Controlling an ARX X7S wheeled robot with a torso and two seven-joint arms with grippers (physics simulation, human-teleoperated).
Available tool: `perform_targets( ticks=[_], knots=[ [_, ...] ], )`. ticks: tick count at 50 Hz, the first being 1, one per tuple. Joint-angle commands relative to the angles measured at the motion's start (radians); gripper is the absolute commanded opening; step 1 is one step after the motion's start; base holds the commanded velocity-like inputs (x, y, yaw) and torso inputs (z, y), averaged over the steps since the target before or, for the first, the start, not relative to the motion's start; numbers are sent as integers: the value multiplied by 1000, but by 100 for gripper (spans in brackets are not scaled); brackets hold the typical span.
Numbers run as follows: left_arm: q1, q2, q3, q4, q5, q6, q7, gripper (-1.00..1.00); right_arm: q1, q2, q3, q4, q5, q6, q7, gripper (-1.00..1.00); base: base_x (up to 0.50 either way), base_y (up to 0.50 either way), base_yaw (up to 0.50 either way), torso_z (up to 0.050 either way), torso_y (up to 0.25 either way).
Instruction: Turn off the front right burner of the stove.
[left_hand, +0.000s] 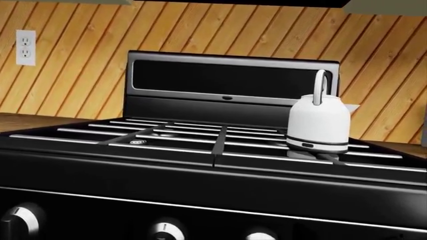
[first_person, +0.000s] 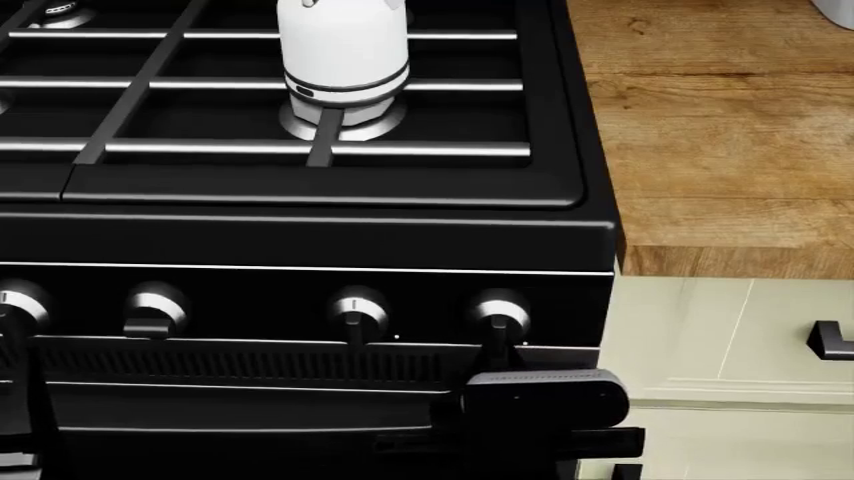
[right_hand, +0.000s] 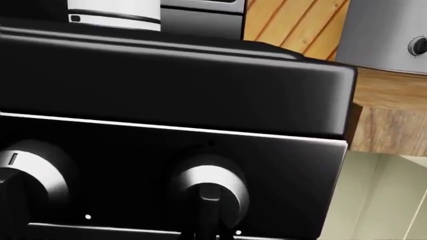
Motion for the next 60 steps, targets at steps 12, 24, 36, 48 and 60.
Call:
perform_targets(
  ticks=[12, 24, 36, 48, 60],
  knots=[
    [4, -4, 6, -3, -4, 2, -5, 100, 14, -12, 31, -44, 85, 9, -17, -100, 0, 0, 0, 0, 0],
    [11, -5, 7, -9, -4, 12, -6, 100, 16, -18, 37, -60, 109, 7, -8, -100, 0, 0, 0, 0, 0],
    [13, -7, 9, -12, -5, 17, -8, 100, 21, -29, 58, -65, 166, 12, -11, -100, 0, 0, 0, 0, 1],
    [11, -12, 10, -12, -8, 16, -10, 100, 27, -40, 79, -65, 222, 12, -15, -100, 0, 0, 0, 0, 2],
    [16, -15, 10, -9, -11, 17, -14, 100, 32, -49, 96, -74, 280, 4, -23, -100, 0, 0, 0, 0, 1]
  ],
)
